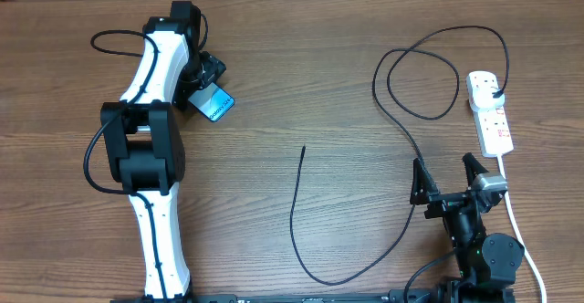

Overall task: Plug charger to phone and switch on socket
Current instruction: 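Close the left gripper on the phone's long edges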

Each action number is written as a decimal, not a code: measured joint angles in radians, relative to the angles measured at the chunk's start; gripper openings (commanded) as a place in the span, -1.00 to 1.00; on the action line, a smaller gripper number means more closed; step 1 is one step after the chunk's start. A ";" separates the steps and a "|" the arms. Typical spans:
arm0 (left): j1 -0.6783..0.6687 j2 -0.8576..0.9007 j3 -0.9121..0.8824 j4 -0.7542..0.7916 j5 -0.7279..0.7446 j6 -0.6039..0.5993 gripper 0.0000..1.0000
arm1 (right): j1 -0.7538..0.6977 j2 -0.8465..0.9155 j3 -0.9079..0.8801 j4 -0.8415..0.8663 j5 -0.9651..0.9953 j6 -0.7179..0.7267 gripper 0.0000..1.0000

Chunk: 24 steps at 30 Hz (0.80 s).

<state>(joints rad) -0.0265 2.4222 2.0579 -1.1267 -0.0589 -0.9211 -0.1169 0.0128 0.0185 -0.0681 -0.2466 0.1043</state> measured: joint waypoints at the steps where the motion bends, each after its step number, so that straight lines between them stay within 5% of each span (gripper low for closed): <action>1: 0.000 0.000 0.000 0.000 -0.003 -0.004 1.00 | 0.000 0.000 0.000 0.000 0.000 0.000 1.00; 24: 0.000 0.000 -0.023 0.009 -0.010 -0.050 1.00 | 0.000 0.000 0.000 0.000 0.000 0.000 1.00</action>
<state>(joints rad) -0.0265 2.4222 2.0350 -1.1175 -0.0685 -0.9707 -0.1169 0.0128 0.0185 -0.0681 -0.2470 0.1043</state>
